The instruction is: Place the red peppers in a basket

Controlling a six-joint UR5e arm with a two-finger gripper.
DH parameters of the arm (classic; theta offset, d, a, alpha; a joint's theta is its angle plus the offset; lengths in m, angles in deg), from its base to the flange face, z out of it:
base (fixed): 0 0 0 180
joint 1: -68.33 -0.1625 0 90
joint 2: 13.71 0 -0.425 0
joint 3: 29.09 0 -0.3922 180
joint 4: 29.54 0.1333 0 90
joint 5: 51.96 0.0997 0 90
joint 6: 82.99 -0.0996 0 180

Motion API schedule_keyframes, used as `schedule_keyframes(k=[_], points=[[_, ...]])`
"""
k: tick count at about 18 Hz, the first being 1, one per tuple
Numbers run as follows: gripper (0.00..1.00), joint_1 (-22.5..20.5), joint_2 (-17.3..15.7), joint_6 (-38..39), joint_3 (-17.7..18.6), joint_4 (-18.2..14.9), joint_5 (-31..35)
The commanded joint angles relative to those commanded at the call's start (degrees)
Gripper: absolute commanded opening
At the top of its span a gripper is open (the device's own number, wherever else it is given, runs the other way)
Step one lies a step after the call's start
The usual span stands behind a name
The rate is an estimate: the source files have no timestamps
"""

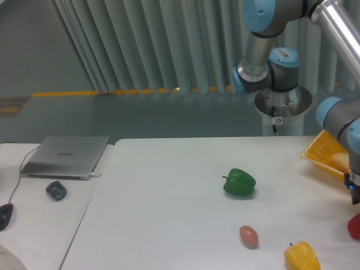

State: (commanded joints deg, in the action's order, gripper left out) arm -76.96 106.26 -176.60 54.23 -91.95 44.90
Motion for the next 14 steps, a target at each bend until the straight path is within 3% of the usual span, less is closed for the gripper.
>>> schedule_keyframes(k=[5,9,11,14], points=[[1.0,0.44,0.62,0.09,0.7,0.44,1.31],[0.98,1.23,1.32,0.18,2.28,2.81,4.4],[0.85,1.23,1.41,0.09,2.29,2.9,4.4],[0.57,1.23,1.41,0.0,2.2,2.9,4.4]])
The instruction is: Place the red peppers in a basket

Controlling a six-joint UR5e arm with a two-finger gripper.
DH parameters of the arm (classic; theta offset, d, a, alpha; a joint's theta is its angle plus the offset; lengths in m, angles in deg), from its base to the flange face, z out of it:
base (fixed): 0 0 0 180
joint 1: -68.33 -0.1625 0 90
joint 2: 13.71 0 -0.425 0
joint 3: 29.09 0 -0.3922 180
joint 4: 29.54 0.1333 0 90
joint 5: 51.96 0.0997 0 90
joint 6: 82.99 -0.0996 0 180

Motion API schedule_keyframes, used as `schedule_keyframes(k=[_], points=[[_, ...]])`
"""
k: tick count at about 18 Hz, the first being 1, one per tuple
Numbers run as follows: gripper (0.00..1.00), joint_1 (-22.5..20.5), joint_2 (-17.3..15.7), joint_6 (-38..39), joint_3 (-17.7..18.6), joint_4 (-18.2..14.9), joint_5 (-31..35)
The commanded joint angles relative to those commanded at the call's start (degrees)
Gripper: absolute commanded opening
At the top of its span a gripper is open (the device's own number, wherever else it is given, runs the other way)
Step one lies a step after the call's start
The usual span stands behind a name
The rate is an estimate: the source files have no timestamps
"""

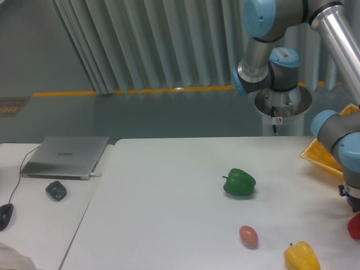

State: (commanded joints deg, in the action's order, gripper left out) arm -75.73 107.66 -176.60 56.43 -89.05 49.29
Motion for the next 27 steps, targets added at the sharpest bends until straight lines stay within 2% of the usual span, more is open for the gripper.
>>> schedule_keyframes(k=[2,5,8,12,15,17,20,24,27], points=[[0.48,0.0,-0.09,0.0,-0.26,-0.09,-0.09],[0.46,0.0,-0.26,0.26,-0.35,0.0,-0.09],[0.46,-0.09,-2.28,0.79,-0.97,-0.09,-2.62],[0.46,-0.53,-7.37,2.02,-0.97,-1.14,-7.2],[0.46,-4.11,-11.32,0.8,-0.26,-4.82,-7.21],[0.47,-6.93,-13.26,-2.27,-0.26,-6.67,-7.29],[0.47,-12.55,-14.59,-12.62,-0.26,-9.48,-7.64],[0.5,-18.97,-15.47,-23.71,-0.26,-11.25,-10.28],[0.53,-21.96,-15.56,-31.09,-0.26,-11.34,-11.07]])
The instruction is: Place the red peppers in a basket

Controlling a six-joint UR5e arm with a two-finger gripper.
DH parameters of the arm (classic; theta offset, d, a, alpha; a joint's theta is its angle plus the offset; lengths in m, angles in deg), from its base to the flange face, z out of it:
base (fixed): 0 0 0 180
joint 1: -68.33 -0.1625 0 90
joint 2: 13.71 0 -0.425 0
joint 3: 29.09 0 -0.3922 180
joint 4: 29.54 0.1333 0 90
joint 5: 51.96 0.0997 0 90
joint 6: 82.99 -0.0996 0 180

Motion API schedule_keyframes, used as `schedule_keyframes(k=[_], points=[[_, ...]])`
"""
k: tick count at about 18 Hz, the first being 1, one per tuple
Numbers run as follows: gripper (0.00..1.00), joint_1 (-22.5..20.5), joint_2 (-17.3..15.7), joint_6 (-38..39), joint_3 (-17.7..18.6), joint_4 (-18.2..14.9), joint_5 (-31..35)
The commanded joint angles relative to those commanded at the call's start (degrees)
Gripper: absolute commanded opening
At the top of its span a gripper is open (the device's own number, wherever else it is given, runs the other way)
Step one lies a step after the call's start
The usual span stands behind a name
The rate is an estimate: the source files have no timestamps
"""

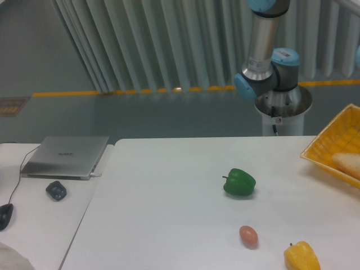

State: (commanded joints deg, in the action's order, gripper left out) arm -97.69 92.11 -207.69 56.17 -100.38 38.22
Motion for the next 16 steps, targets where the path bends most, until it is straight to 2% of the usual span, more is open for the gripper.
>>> schedule_keyframes(k=[2,5,10,13,15,16], points=[[0.73,-0.62,0.0,-3.44,0.0,0.0,-0.26],[0.87,-0.45,-0.09,-4.42,0.0,0.09,-0.09],[1.0,0.17,0.0,-3.9,0.0,0.18,-0.09],[1.0,1.57,-0.09,-2.14,0.0,0.44,0.53],[1.0,2.27,-0.26,1.45,0.26,0.27,0.35],[1.0,4.54,-0.61,8.43,0.79,0.26,0.35]])
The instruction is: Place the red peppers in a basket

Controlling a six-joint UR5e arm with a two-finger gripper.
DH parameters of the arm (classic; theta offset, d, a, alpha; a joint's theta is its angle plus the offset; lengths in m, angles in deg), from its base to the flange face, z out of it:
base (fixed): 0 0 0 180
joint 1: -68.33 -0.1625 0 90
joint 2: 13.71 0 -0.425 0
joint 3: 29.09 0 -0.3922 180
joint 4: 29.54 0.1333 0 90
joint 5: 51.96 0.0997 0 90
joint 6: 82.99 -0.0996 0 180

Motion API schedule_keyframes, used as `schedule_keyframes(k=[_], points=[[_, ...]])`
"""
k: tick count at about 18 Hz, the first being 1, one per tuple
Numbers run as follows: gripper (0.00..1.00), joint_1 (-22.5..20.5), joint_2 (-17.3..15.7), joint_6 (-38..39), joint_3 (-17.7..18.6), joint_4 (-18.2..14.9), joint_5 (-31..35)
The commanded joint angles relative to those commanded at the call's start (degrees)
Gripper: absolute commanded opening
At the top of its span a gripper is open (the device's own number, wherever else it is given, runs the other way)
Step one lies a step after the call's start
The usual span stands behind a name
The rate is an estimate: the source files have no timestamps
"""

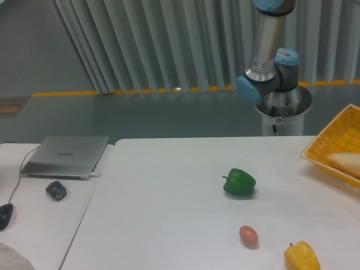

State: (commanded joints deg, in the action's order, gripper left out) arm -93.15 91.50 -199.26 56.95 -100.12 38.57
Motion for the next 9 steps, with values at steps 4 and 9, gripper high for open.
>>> schedule_keyframes(k=[4,9], points=[[1.0,5.47,0.61,14.83,-0.7,0.26,0.09],[1.0,8.98,0.52,14.22,-0.79,0.35,0.0]])
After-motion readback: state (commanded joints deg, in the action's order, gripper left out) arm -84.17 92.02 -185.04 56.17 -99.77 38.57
